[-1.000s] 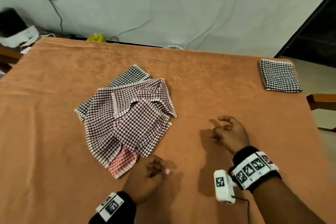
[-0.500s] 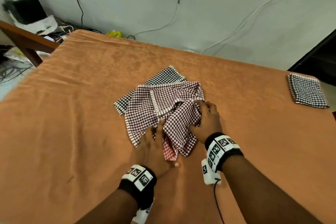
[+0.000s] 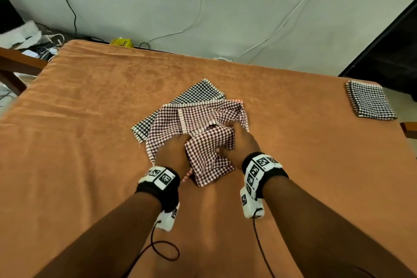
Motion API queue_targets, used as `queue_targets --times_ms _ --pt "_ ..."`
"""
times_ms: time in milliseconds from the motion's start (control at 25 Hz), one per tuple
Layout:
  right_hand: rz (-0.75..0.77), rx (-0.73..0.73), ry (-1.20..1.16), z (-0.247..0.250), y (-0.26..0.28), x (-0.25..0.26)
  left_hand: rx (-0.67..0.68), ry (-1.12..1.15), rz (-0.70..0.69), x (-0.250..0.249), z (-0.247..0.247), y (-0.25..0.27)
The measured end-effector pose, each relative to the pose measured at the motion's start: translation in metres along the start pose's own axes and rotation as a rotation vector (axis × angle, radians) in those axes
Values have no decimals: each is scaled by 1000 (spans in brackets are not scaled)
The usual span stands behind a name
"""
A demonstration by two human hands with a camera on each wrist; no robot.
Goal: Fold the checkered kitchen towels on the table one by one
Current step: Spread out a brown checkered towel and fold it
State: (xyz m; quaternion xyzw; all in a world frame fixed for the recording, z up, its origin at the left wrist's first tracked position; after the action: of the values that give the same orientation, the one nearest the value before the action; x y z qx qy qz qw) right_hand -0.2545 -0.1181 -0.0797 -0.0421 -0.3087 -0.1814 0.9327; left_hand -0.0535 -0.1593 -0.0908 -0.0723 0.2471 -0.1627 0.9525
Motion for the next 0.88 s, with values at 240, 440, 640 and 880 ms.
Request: queue_targets --times_ms 240,440,640,880 --pt "-95 -115 -207 -20 -21 52 -1 -75 -21 56 36 -67" --pt "-221 -243 -375 -20 -6 61 44 15 2 69 51 -36" --pt "-235 -213 -600 -13 12 55 -88 300 -128 59 68 -5" --pt "-341 -111 -756 21 33 41 -110 768 86 9 83 2"
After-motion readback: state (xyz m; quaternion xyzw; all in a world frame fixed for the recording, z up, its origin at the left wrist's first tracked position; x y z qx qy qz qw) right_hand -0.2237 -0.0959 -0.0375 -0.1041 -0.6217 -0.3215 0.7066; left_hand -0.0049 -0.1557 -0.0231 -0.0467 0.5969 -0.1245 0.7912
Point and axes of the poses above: each hand's wrist, its own y-axis away from the middle knuckle, its own z-axis out of the back of the hand, x = y × z, the point moved 3 cm from there along -y, towards the middle knuckle, and after that the axes turned 14 degrees about -x, right-handed, at the moved point
